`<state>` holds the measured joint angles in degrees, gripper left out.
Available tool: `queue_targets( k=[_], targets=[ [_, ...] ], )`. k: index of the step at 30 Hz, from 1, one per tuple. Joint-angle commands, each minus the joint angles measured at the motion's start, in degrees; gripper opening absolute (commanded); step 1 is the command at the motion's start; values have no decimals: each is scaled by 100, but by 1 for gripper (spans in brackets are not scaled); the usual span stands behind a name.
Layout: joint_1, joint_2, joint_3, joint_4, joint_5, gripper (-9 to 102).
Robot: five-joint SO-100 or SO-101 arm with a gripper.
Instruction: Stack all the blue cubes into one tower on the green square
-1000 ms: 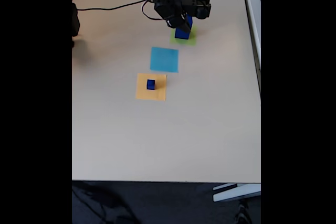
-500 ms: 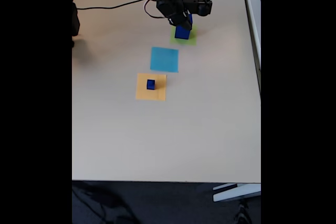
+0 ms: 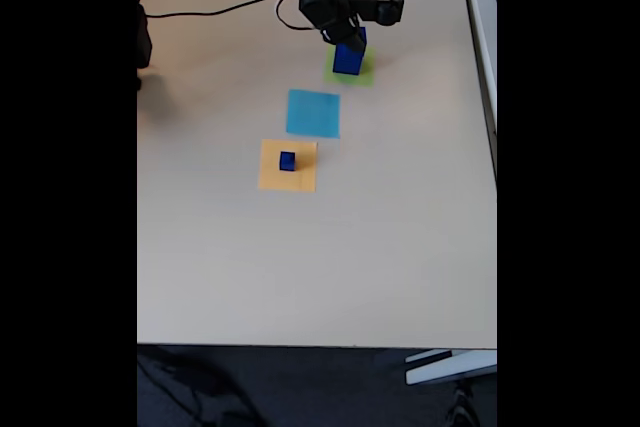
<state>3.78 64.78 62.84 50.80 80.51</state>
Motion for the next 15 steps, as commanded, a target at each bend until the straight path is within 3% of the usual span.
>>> queue_targets(
  k=[1, 15],
  targets=[
    [0, 220, -211, 26, 44, 0],
    [141, 448, 281, 18, -53, 0]
  ],
)
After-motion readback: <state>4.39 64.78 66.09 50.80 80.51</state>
